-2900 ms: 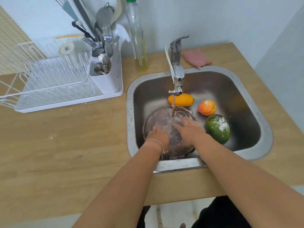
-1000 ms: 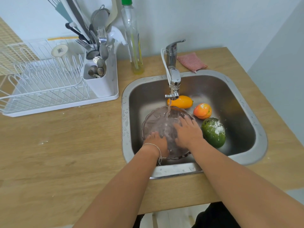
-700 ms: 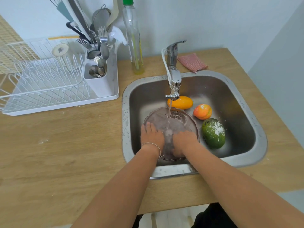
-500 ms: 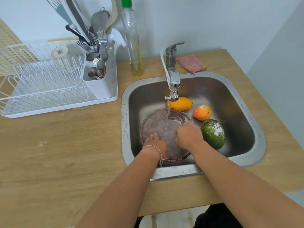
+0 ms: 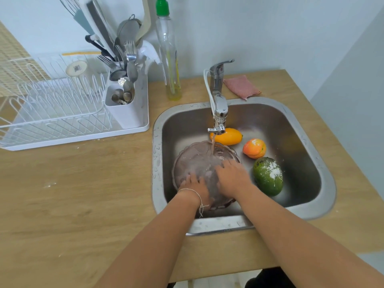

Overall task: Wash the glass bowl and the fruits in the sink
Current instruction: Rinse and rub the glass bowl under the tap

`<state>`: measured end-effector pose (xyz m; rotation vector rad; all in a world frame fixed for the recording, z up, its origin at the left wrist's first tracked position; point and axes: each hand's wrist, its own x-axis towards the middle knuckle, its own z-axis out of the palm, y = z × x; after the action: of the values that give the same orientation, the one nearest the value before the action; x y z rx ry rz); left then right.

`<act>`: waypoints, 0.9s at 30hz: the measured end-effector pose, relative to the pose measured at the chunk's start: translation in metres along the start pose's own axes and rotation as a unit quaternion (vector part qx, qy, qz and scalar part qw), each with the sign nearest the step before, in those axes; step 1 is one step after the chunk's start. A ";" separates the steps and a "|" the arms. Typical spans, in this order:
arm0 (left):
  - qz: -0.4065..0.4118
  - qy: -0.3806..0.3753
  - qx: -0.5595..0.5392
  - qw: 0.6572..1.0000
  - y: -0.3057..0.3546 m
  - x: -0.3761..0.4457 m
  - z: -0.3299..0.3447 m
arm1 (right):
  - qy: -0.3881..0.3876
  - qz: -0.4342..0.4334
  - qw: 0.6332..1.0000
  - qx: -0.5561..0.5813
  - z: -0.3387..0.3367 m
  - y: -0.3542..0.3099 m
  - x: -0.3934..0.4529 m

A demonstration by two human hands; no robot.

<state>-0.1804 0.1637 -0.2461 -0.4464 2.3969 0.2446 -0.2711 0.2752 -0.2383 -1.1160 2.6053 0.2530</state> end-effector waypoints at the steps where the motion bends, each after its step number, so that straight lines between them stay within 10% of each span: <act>1: 0.006 -0.014 -0.011 1.000 0.001 0.000 0.001 | -0.018 0.005 1.000 -0.006 0.003 0.004 0.003; 5: -0.030 0.021 0.019 0.999 -0.004 0.001 -0.003 | -0.132 0.011 0.990 -0.044 0.010 -0.004 0.005; 14: 0.014 -0.019 -0.025 0.999 0.000 -0.001 0.000 | 0.076 -0.002 0.997 -0.012 0.004 0.005 0.007; 19: -0.021 0.013 0.017 1.000 -0.007 0.001 -0.002 | -0.124 0.048 0.987 -0.088 0.005 -0.005 0.003; 27: 0.043 0.038 -0.015 0.998 -0.001 0.000 -0.005 | -0.018 0.030 0.999 0.003 -0.012 -0.003 -0.005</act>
<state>-0.1831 0.1617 -0.2429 -0.3734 2.4930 0.3062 -0.2676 0.2733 -0.2254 -1.0245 2.6087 0.2759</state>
